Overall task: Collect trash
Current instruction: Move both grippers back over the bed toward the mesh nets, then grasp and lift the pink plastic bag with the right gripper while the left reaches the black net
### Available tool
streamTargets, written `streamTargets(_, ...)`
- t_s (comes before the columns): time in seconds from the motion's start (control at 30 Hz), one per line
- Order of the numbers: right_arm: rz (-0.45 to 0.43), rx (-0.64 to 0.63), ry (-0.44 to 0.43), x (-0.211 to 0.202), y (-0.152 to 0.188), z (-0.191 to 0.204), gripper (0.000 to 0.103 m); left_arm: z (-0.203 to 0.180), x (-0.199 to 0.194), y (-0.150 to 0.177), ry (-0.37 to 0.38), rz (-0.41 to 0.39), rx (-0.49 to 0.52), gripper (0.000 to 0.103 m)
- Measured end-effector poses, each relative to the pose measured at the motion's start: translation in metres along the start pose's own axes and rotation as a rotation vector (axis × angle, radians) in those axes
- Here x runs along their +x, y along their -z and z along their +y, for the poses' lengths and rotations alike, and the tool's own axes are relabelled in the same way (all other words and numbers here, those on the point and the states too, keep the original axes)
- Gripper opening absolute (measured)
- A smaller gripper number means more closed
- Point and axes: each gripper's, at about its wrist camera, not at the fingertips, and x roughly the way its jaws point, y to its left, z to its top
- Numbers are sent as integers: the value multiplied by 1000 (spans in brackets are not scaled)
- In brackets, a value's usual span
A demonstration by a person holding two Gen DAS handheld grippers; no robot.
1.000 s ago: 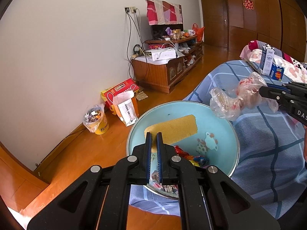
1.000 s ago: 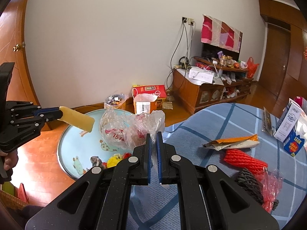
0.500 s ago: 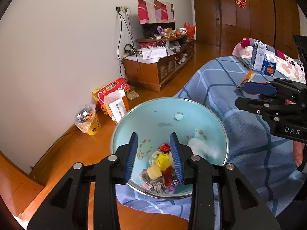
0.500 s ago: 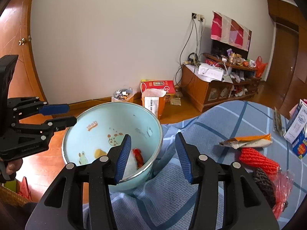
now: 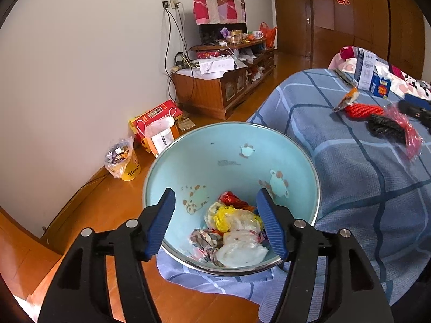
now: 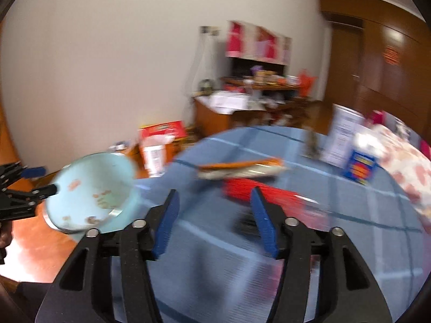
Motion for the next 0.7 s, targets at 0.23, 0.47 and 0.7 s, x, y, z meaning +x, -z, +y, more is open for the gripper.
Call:
streamTargets(0.23, 66, 109, 94, -18, 36, -54, 62, -14, 6, 3, 0, 12, 24, 65)
streamTargets(0.47, 144, 136, 73, -3, 51, -63, 61, -28, 8, 0, 7, 8, 50, 65)
streamTargets(0.7, 201, 112, 32, 3, 57, -58, 23, -42, 9, -7, 31, -2, 72, 66)
